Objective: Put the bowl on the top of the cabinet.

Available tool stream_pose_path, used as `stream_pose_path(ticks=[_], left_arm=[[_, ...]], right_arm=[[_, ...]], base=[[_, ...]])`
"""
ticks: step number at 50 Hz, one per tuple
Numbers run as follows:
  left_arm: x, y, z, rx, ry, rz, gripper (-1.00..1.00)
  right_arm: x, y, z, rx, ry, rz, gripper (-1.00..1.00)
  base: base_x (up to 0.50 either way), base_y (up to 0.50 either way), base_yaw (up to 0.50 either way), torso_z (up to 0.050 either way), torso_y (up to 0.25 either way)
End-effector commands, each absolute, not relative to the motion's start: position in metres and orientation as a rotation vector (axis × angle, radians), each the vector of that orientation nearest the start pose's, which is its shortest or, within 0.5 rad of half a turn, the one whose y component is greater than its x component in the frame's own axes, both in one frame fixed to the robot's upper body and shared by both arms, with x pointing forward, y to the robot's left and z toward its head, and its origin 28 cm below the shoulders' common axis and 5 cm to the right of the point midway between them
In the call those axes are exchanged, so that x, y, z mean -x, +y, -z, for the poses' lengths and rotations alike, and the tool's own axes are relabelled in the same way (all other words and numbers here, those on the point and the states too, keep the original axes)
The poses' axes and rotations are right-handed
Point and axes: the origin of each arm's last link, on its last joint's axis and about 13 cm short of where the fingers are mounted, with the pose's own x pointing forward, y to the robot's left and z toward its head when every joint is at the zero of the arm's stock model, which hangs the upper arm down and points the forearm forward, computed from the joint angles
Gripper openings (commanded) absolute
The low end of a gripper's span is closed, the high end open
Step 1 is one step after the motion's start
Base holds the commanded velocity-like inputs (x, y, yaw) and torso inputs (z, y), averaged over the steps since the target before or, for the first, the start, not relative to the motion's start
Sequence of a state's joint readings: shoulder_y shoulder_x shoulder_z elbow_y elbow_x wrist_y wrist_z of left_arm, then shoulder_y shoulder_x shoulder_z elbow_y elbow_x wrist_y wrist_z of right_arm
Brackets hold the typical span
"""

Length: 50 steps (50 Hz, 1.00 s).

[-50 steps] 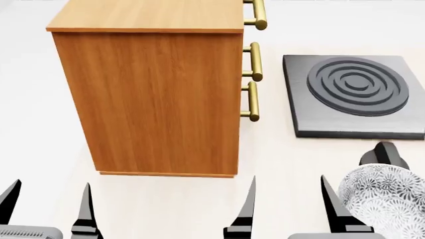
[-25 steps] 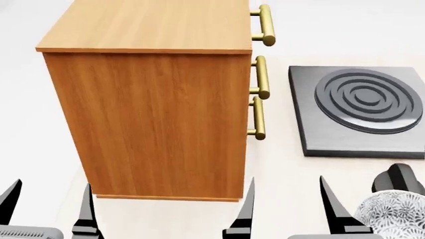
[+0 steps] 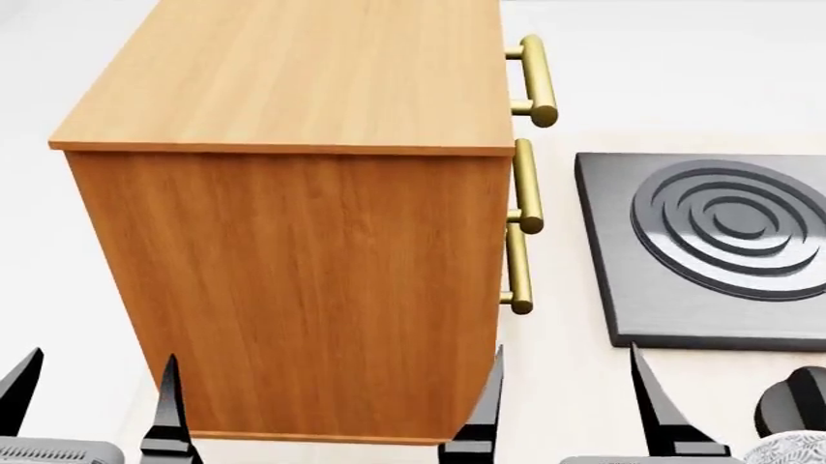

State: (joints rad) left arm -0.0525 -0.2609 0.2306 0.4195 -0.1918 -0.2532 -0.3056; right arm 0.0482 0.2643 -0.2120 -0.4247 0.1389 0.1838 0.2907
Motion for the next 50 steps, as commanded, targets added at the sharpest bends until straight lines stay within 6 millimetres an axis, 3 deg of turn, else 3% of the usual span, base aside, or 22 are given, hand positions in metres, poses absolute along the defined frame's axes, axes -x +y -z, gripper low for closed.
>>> stream_pose_path(ticks=[1,12,33,50], left_arm=[[-0.210,0.203,-0.088,-0.041,-0.163,0.003,1.00],[-0.209,0.205,-0.088,-0.042,-0.162,-0.001,1.00],[-0.217,0.202,-0.088,-0.040,-0.163,0.016,1.00],[-0.220,0.199,-0.088,-0.045,-0.158,0.029,1.00]], right_arm=[[-0.214,-0.099,-0.092,0.129,-0.239,0.104,1.00],[-0.219,-0.103,-0.099,0.158,-0.114,0.182,1.00],[-0.201,-0.124,-0.158,0.296,0.059,0.078,1.00],[-0.179,-0.146,-0.163,0.495,0.168,0.145,1.00]], base=[[0.00,0.00,0.00,0.000,0.000],[0.00,0.00,0.00,0.000,0.000],[0.00,0.00,0.00,0.000,0.000],[0.00,0.00,0.00,0.000,0.000]])
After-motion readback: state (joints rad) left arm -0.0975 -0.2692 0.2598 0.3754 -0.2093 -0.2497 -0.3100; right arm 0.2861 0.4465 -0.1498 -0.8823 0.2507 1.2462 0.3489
